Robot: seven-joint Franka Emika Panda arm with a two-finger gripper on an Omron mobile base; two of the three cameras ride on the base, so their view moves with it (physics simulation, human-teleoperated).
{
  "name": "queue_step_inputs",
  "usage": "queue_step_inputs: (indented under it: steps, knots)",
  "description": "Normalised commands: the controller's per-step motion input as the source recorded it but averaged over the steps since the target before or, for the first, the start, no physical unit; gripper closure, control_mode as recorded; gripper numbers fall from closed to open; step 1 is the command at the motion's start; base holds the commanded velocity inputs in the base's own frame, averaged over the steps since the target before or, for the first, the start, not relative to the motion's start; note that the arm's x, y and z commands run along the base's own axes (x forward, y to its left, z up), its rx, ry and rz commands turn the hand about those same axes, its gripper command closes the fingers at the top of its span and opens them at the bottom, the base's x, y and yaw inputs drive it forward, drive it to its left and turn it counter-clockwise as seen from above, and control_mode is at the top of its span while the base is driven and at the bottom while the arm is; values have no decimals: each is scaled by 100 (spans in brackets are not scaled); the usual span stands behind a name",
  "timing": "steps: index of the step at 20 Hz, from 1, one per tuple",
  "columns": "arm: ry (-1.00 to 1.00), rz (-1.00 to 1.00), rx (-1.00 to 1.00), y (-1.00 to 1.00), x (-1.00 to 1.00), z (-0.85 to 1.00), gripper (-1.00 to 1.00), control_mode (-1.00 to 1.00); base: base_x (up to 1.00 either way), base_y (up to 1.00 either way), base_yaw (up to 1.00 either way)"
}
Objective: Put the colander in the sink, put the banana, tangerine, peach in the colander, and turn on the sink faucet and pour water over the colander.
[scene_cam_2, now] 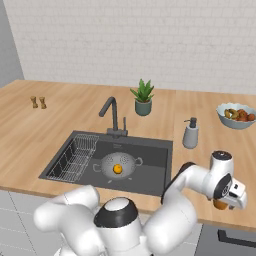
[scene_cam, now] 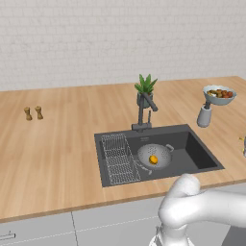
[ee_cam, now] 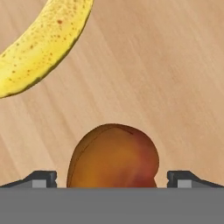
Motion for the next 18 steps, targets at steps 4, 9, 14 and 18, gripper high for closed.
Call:
queue_step_inputs:
  steps: [4,9,14,18]
  knots:
    - [0,0,0,-2,4,-34,-100,-100,0,0,0]
    - [0,0,0,-3,0,-31,100,-100,0,0,0]
    - [-16,0,2,-1,-14,-11,100,-100,0,0,0]
    - [-38,1,8,20,-51,66,100,-100,0,0,0]
